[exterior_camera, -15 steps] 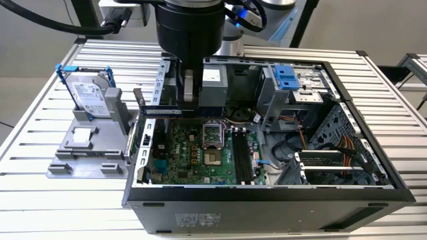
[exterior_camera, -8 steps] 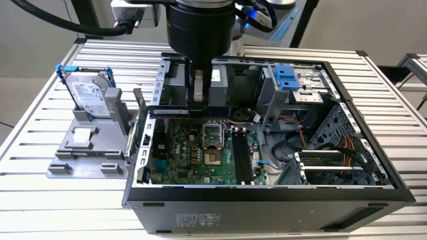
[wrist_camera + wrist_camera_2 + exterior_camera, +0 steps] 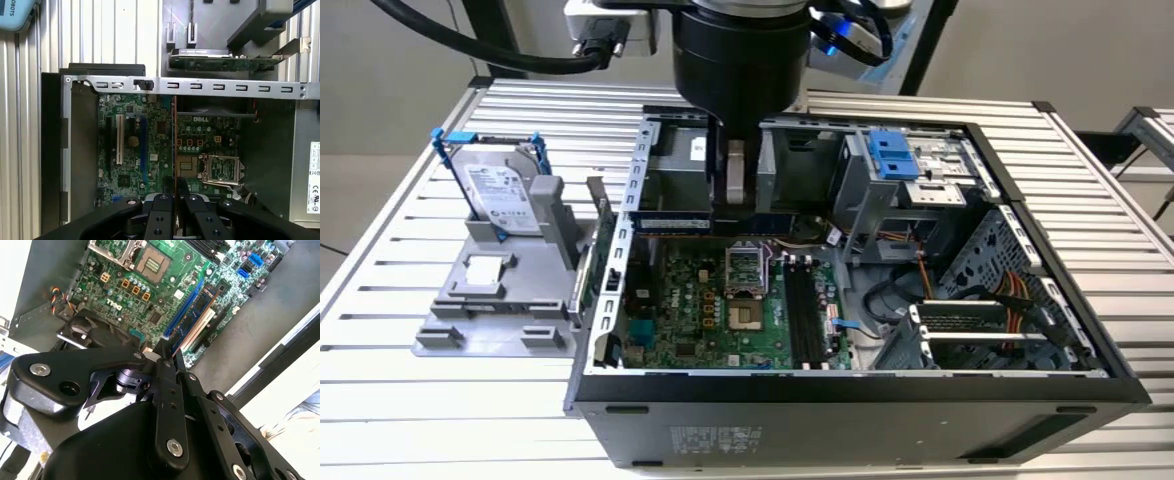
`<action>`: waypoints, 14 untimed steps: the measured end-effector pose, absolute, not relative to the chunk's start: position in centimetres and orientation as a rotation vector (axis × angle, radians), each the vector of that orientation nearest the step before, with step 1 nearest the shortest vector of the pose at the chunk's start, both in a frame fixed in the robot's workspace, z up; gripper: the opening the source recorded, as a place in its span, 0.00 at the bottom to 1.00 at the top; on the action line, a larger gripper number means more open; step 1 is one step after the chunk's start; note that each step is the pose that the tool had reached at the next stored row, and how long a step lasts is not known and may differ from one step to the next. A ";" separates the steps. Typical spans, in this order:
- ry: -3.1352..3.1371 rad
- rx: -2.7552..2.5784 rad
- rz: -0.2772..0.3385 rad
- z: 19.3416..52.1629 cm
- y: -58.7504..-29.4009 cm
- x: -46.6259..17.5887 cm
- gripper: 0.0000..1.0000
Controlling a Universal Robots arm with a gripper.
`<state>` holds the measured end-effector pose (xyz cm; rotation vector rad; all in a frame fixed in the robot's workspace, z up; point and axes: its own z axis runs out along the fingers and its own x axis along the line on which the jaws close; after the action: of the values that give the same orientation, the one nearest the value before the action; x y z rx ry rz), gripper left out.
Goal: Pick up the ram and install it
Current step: 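Pick up the ram and move it above insertion slot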
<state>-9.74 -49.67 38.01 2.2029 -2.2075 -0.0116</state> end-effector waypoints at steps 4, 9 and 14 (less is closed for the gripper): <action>-2.208 2.203 -0.012 38.0 -49.7 -9.3 0.00; -2.207 2.203 -0.012 38.0 -49.7 -8.7 0.00; -2.207 2.203 -0.012 38.0 -49.7 -8.2 0.00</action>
<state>-8.16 -49.67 38.01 2.2029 -2.2075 -0.0116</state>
